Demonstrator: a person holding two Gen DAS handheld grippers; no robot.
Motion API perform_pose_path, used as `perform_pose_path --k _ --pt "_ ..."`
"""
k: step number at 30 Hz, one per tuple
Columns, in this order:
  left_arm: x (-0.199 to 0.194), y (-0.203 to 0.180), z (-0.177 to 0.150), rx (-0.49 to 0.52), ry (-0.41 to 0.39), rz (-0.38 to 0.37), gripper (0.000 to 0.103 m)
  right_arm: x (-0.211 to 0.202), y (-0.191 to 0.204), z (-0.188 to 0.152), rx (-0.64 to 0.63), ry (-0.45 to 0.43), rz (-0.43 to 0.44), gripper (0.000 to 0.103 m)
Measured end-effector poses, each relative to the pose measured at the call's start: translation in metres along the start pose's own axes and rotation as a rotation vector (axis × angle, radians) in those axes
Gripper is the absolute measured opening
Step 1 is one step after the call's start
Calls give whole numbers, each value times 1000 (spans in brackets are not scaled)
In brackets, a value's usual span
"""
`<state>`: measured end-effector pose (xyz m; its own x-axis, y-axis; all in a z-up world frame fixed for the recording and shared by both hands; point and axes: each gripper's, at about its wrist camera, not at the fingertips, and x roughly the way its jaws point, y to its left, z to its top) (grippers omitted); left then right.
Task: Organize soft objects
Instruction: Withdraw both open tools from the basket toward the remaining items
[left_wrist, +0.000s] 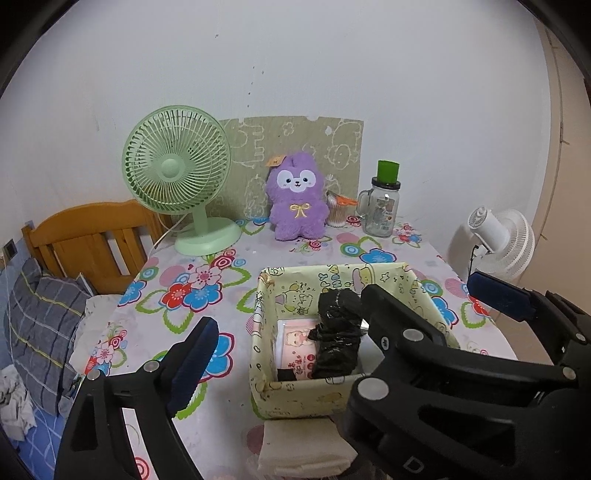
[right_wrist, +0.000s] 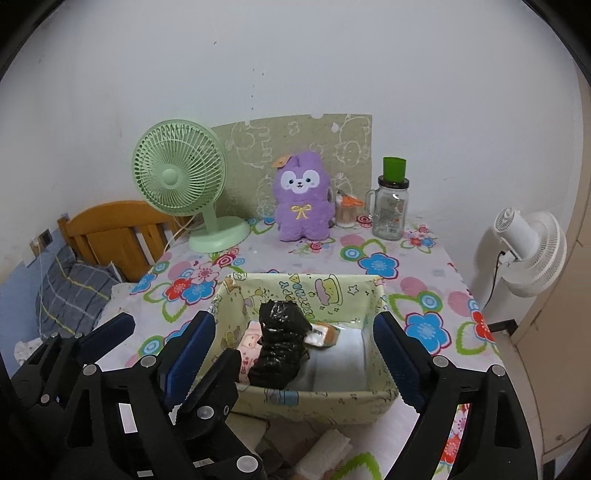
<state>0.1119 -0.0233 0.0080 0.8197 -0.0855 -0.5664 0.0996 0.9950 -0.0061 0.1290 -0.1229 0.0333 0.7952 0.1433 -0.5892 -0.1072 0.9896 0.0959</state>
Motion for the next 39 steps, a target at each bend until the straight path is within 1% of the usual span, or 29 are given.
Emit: perform_pose_path --k 21,31,39 --pt "-55 -15 -24 21 -64 -10 101 -57 4 -24 -1 -50 -30 93" --pt "-69 -20 -33 29 -77 -20 102 -77 3 -36 8 -65 -52 95" --pt "-70 -21 -44 28 -68 -31 102 -79 2 -49 19 -56 -58 95"
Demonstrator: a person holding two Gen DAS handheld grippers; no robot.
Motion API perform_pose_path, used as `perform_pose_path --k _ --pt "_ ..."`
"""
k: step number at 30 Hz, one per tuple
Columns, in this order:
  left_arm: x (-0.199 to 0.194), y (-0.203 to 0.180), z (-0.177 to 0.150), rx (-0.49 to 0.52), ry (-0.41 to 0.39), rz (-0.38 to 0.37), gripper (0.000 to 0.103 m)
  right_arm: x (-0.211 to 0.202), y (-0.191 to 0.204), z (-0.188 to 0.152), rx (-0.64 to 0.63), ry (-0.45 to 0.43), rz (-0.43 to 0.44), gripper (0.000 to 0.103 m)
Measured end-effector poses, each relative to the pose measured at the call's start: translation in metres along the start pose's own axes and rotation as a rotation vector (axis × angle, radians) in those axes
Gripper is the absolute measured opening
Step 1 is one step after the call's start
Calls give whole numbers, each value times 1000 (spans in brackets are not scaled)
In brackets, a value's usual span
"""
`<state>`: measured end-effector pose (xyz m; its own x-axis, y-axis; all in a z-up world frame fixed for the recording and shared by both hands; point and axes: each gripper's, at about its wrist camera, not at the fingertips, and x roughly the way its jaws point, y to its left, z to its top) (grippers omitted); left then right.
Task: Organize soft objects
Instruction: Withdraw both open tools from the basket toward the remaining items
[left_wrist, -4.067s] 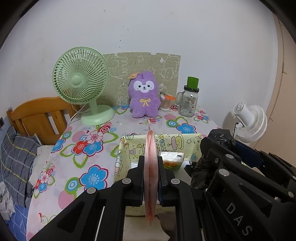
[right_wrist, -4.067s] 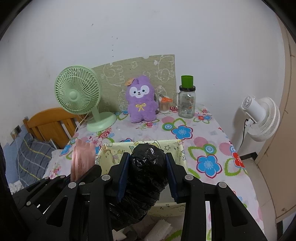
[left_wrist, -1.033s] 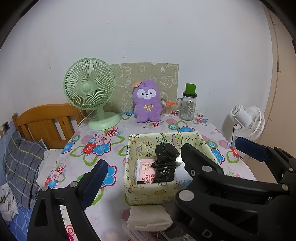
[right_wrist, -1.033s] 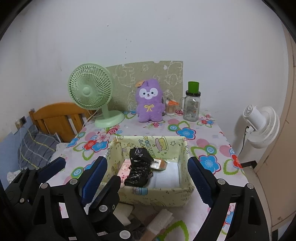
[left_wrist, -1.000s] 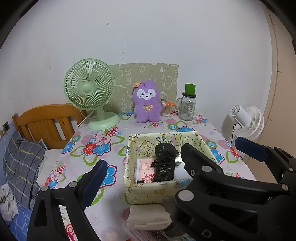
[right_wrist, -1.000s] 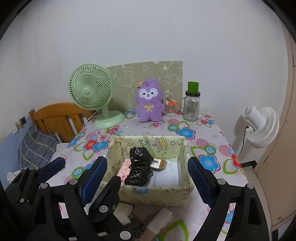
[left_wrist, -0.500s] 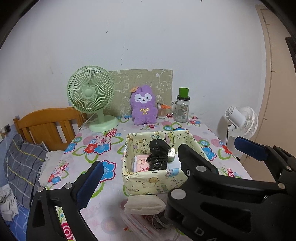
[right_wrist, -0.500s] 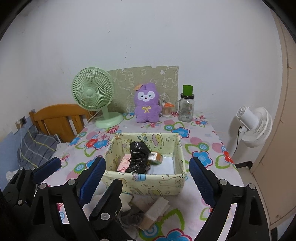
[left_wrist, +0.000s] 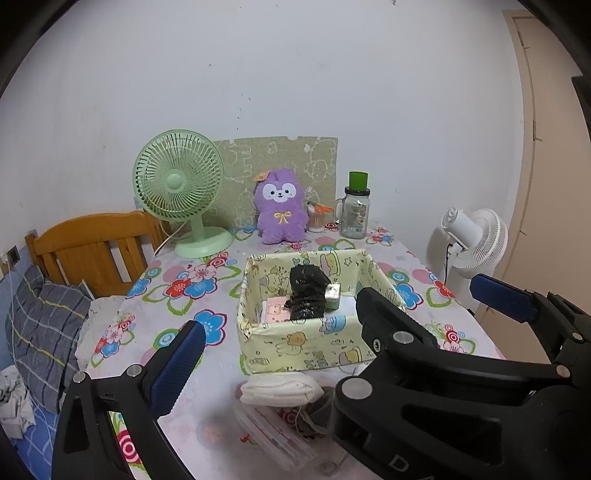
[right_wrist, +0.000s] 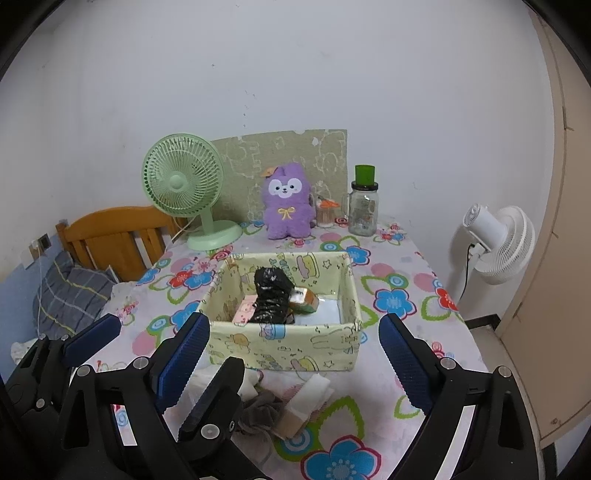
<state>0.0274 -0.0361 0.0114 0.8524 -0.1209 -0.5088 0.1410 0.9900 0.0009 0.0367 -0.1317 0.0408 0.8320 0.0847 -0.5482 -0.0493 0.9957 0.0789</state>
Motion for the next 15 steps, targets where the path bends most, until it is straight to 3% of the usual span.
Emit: perform_pose_path --k 15 --pt "17 2 -27 -19 52 5 102 14 -5 -28 13 44 -13 95"
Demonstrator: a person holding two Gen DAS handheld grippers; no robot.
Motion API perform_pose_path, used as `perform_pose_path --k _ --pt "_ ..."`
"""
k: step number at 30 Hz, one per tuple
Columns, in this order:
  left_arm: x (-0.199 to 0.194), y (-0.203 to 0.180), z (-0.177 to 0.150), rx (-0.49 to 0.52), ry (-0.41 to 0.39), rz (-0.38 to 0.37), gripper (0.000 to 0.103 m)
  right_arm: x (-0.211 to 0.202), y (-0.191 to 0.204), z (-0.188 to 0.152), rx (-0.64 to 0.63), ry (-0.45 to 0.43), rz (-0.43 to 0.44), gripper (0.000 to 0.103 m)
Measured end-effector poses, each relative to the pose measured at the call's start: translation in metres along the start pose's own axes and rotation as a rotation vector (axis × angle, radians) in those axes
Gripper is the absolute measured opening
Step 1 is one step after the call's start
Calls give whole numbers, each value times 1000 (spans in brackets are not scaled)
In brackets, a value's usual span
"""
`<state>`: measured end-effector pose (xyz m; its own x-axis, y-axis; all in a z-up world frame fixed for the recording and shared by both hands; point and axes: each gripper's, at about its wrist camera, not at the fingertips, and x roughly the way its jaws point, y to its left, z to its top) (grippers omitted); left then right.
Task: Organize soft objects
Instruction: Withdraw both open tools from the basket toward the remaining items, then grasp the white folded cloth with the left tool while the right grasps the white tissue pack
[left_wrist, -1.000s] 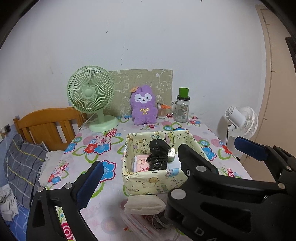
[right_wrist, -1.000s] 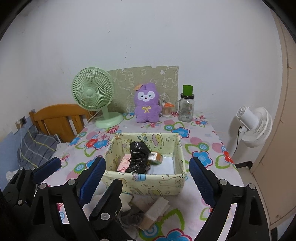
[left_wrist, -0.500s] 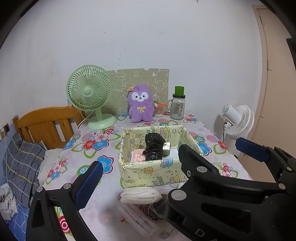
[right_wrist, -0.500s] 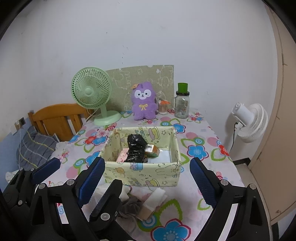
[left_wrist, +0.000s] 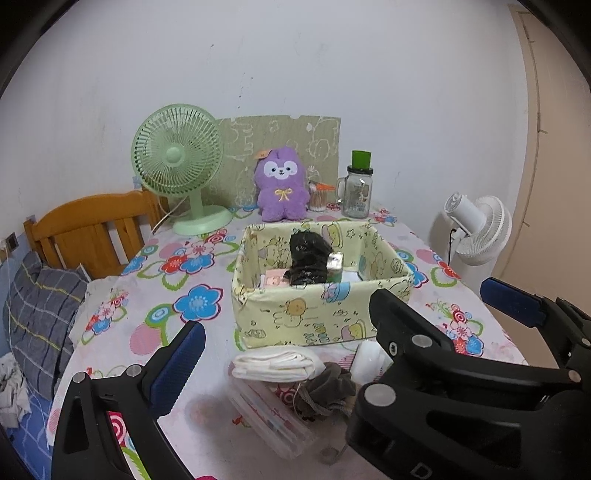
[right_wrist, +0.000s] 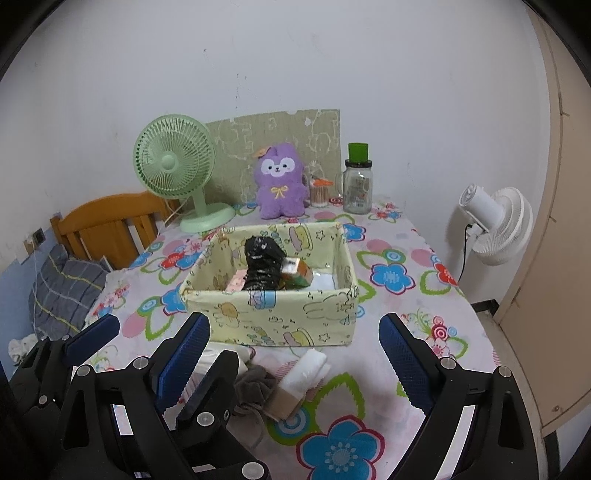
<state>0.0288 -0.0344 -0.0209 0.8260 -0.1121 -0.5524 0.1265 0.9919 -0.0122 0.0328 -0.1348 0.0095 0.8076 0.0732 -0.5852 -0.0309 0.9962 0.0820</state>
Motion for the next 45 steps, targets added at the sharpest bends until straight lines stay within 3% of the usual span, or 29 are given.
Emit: perform_pose_path --k 28,45 --pt "68 9 -30 -21 153 31 102 74 -22 -30 73 168 -14 95" --pt "95 11 -27 -14 181 27 101 96 -26 -29 94 197 -35 93"
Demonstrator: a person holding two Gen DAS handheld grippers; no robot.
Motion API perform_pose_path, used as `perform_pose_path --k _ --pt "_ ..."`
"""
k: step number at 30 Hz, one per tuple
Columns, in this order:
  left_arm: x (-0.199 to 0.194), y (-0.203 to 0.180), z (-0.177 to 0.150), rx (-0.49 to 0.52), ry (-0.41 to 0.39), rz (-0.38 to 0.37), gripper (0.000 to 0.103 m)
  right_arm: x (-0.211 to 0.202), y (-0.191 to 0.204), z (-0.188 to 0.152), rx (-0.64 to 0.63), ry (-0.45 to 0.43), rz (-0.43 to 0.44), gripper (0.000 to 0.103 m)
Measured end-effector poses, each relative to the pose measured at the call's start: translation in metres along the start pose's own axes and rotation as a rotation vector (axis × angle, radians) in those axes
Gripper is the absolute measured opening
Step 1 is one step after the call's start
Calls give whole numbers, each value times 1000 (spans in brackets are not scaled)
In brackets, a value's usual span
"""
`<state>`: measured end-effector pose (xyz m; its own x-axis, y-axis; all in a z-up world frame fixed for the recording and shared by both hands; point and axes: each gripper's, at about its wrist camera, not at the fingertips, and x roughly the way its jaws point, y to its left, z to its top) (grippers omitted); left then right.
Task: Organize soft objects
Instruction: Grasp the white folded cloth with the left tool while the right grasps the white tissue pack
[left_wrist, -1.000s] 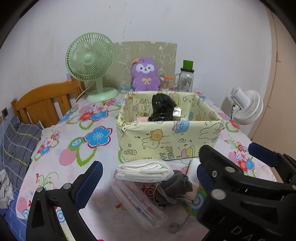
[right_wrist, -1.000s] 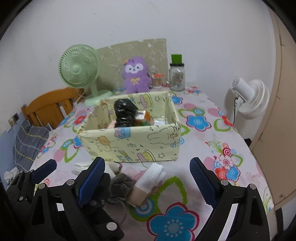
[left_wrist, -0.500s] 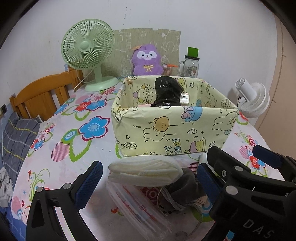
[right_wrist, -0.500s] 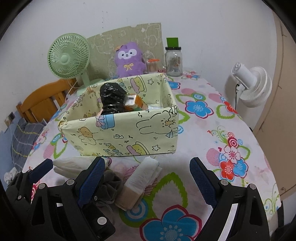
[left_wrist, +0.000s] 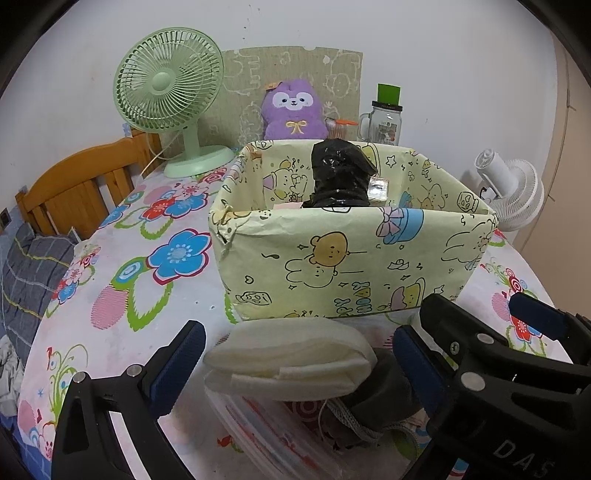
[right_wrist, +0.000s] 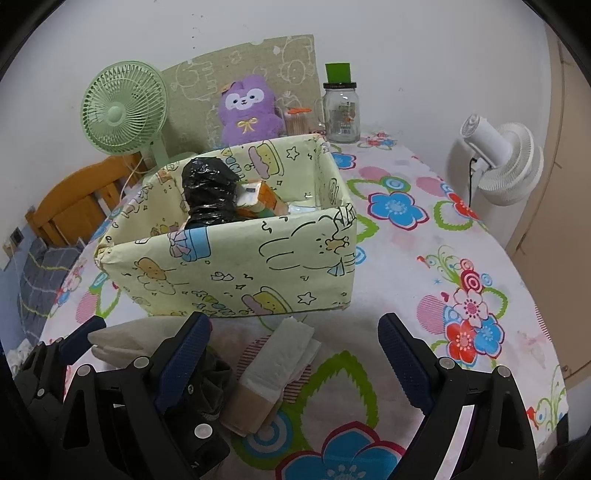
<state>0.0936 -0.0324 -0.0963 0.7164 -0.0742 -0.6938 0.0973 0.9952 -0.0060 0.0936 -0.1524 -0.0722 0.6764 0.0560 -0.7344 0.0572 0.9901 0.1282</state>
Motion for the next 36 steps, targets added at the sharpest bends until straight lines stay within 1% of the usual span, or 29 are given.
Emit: perform_pose_path --k 6,9,12,15,17,22,28,30,32,36 --pt "5 -1 2 3 1 -20 93 4 -3 2 13 7 -7 89" --pt "7 1 4 -6 3 -25 90 7 -7 4 25 11 -17 85" --pt "8 0 4 0 2 -18 87 10 -10 5 37 19 -20 84" --pt "8 -2 3 19 -6 -11 83 14 -11 5 38 29 -22 79" --pt "7 -4 2 32 -11 -9 82 18 -10 5 36 40 -21 74" --pt "6 -5 -1 45 -11 -13 80 25 -9 3 36 66 -14 68" --pt "6 -3 -4 41 3 -30 80 32 -8 1 50 91 5 66" --pt "6 -4 -5 49 6 -34 81 36 -8 0 52 102 5 64" --pt "7 -3 -6 51 20 -35 81 40 -9 -2 66 120 18 62" --pt "10 -2 -8 32 51 -48 81 44 -11 -6 92 138 28 61"
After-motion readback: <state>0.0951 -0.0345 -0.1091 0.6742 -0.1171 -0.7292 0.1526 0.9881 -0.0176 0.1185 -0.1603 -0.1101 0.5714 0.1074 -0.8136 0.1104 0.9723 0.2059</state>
